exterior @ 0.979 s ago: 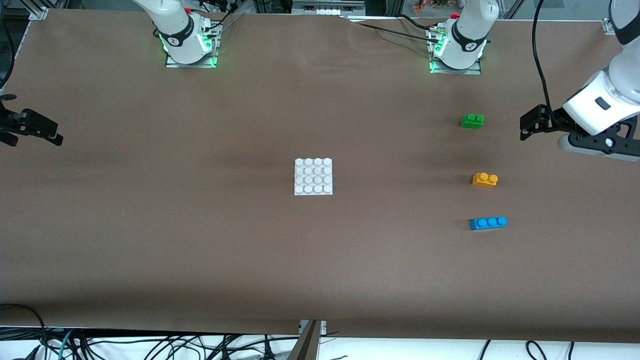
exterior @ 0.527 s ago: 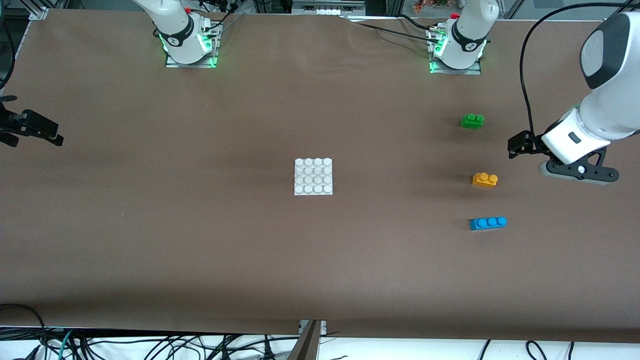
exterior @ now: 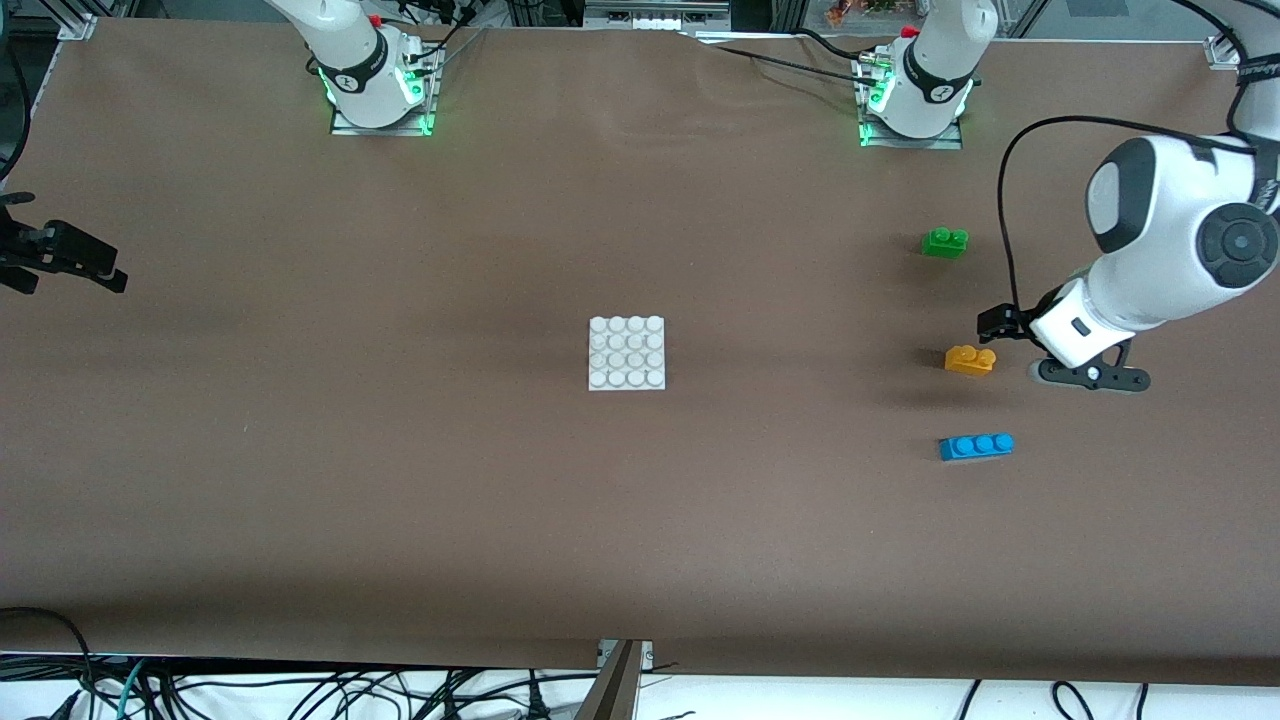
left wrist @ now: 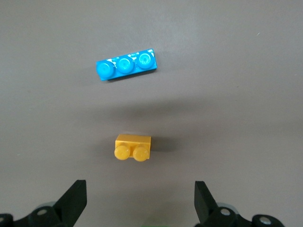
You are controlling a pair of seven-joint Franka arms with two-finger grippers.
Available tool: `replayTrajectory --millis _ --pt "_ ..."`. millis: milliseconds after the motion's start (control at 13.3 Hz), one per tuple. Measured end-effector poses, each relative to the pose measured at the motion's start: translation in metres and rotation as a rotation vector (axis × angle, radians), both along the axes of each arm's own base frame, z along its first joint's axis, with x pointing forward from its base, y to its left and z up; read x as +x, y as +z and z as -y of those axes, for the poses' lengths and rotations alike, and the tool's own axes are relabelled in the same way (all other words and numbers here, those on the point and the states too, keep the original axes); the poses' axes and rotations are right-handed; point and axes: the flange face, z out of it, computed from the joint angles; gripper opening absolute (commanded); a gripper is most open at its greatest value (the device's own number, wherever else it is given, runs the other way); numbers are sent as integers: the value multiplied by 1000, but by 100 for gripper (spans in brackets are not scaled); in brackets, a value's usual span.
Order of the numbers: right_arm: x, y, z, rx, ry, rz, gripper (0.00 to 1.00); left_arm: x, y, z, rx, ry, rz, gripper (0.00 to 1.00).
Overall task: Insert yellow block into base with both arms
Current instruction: 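Move the left gripper over the yellow brick and lower it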
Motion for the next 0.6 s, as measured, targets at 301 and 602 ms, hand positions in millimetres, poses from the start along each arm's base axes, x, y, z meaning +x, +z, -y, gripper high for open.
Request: replayTrajectory --millis 301,602 --pt "0 0 0 0 0 -1 100 -23 -45 -14 0 18 -3 100" --pt "0 -1 0 0 0 -1 100 -48 -86 -25 0 34 1 100"
